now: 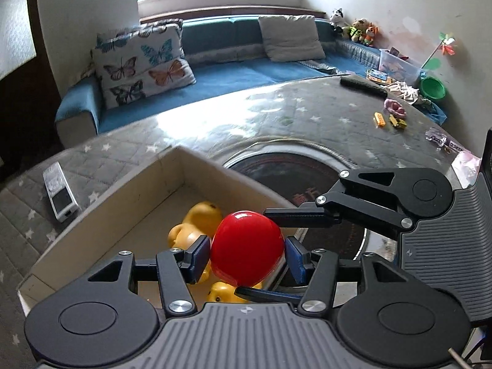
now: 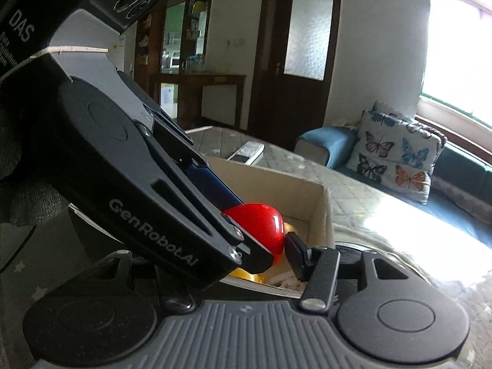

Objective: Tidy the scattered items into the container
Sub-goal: 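Lift the red ball with both grippers and carry it over the box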

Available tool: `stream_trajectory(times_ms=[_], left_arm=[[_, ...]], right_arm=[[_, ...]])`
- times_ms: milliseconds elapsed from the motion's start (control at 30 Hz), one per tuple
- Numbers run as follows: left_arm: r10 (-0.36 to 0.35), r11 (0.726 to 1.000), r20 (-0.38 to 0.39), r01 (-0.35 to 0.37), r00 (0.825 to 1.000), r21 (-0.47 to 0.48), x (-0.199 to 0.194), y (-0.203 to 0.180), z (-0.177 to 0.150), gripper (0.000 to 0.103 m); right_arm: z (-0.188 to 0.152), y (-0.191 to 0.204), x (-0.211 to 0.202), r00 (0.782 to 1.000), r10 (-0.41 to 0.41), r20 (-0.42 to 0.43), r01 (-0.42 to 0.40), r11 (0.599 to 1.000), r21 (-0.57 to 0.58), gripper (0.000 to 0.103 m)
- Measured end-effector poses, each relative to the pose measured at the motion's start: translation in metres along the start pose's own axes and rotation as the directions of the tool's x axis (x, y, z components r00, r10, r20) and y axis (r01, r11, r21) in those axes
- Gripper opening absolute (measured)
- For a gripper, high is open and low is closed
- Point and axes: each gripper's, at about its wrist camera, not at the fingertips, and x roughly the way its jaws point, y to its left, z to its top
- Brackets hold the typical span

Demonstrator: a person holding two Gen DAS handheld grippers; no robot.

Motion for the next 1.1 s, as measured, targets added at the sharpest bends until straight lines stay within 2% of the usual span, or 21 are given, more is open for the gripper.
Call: stream_trajectory(times_ms=[233, 433, 600, 767, 933, 1100], left_arm=[[-0.037, 0.999, -0.028, 0.036, 0.999, -0.024, 0.008, 0.013, -0.003, 0.057], [-0.031, 0.999, -0.037, 0.031, 0.999, -0.016, 0.010, 0.016, -0.002, 0.057], [0.002, 1.000, -0.051, -0.002, 0.999, -0.001, 0.012, 0.017, -0.001, 0.057], [0.005, 1.000, -0.064, -0.006, 0.998, -0.007, 0.015, 0.016, 0.000, 0.057], [-0.024, 0.999, -0.080, 0.020, 0.997, -0.048, 0.019, 0.021, 0.000, 0.057], [-0.015, 0.999, -0.091, 0.011, 0.996, -0.043, 0.018, 0.021, 0.001, 0.055]], right_arm=[[-0.006, -0.002, 0.014, 0.999, 0.033, -0.036, -0.033, 0.999, 0.011, 0.055], [-0.005, -0.005, 0.021, 0.998, 0.044, -0.047, -0.043, 0.999, 0.012, 0.056], [-0.006, -0.001, 0.019, 0.998, 0.034, -0.049, -0.035, 0.999, -0.003, 0.056], [-0.006, -0.001, 0.019, 0.999, 0.030, -0.046, -0.030, 1.000, 0.001, 0.057], [-0.006, -0.002, 0.017, 0.999, 0.029, -0.039, -0.028, 1.000, 0.011, 0.060], [-0.004, -0.004, 0.015, 0.999, 0.045, -0.031, -0.044, 0.999, 0.022, 0.060]])
